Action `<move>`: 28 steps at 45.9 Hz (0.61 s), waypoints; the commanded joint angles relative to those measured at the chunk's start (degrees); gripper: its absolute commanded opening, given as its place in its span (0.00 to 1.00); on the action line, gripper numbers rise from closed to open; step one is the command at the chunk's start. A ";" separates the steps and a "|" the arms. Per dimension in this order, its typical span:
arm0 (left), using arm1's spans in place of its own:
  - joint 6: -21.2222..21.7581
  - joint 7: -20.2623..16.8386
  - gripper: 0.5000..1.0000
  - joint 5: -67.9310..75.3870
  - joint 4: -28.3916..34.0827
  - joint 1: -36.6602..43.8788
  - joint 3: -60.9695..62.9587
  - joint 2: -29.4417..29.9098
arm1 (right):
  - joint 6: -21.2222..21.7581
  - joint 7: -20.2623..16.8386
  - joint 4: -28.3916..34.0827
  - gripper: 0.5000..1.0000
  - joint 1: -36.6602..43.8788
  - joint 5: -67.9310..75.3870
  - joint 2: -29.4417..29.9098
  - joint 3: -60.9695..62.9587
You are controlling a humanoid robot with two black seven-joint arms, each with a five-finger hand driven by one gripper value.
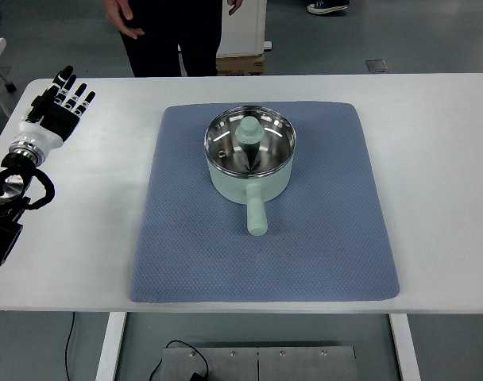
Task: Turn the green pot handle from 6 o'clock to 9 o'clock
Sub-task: 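Raise the left hand from its rest pose toward the pot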
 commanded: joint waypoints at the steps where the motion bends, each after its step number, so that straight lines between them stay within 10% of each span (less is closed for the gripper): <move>1: 0.26 0.00 1.00 0.01 -0.01 0.02 0.00 0.00 | -0.01 0.00 -0.04 1.00 0.00 0.00 0.00 0.00; 28: 2.29 0.18 1.00 5.45 -2.55 -8.14 1.93 0.61 | -0.01 0.00 0.05 1.00 0.00 0.00 0.00 0.00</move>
